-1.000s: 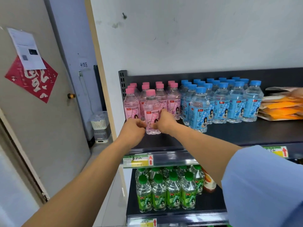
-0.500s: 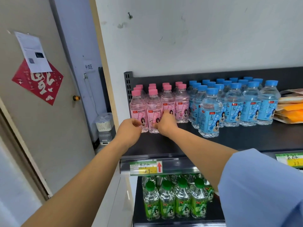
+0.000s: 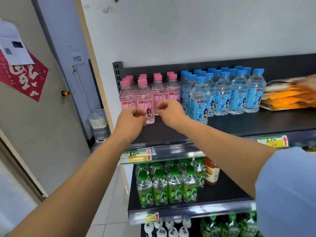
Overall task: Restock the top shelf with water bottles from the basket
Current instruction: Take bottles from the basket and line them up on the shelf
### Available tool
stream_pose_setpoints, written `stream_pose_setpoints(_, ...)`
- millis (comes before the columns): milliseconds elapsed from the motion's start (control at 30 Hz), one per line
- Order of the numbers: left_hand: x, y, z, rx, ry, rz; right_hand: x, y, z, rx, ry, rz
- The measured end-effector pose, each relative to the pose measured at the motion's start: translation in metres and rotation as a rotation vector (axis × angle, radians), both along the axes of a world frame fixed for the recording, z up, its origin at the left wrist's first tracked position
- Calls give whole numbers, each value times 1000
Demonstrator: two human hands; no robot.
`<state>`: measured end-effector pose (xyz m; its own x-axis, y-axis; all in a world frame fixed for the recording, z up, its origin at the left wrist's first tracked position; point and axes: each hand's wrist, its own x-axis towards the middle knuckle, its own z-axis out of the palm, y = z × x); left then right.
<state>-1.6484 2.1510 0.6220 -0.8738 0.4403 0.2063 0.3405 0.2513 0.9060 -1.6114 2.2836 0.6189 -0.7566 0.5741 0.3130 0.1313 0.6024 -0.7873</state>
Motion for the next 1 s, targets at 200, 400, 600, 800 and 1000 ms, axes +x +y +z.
stream_pose_setpoints(200,86,2,-7,3,-30,-140,97,0,-4,-73,36,84)
stream_pose_setpoints(400,206,12,-91,-213,-126,-386,238,10,-74,-149,-267,135)
stream_pose_setpoints(600,295,20,-200,-461,-286,-511,339,29,-201,-152,-740,152)
stream_pose_setpoints(800,339,27,-271,-537,-408,-486,386,29,-304,-115,-1035,225)
stream_pose_setpoints(1000,337,29,-314,-598,-359,-478,376,1,-407,-49,-1160,353)
